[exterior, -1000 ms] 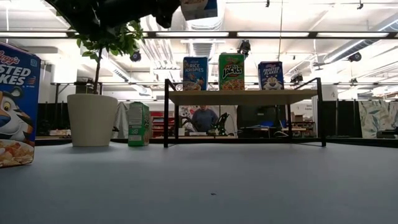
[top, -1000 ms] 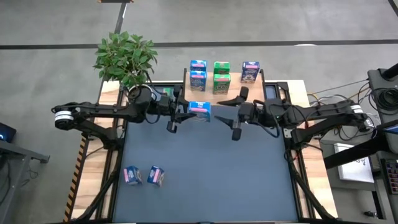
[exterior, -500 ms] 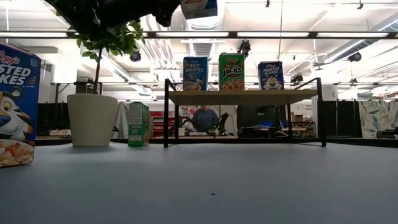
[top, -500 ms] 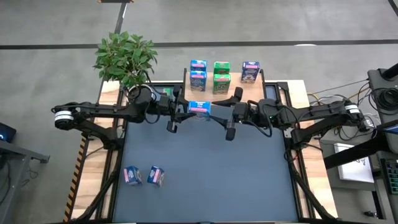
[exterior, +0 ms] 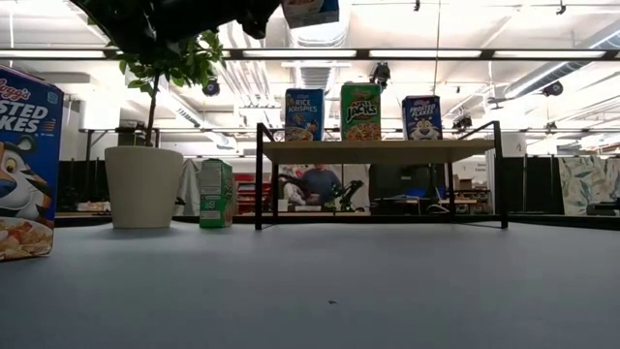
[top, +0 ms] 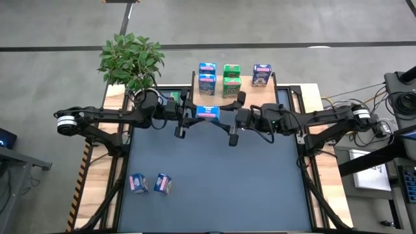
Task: Stack cereal on shelf
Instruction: Put the light blue cereal box on the shelf aligned with the other light blue cereal boxes
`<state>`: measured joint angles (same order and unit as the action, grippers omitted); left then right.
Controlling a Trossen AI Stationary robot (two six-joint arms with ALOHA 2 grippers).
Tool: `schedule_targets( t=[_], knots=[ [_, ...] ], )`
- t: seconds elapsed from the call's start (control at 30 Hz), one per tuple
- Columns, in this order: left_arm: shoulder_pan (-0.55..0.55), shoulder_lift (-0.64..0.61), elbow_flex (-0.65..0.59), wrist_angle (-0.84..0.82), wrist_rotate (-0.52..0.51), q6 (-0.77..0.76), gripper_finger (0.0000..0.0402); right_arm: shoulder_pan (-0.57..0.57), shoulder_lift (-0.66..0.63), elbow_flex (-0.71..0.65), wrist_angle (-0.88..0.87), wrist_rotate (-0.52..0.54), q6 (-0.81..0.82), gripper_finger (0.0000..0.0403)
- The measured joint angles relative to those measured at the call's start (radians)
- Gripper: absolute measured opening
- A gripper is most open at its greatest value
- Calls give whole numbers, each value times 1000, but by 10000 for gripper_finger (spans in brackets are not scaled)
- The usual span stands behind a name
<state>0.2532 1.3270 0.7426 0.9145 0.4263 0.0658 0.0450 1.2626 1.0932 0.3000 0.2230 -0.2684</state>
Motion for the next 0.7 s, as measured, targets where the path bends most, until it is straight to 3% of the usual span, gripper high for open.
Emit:
schedule_targets(
  t=[0.43,0.7],
  knots=[
    [0,0,0,-31,3,-7,139,0,15,51,-87,-21,-16,162],
    [0,0,0,-45,3,-32,172,0,15,51,-93,-21,-21,149]
  ],
)
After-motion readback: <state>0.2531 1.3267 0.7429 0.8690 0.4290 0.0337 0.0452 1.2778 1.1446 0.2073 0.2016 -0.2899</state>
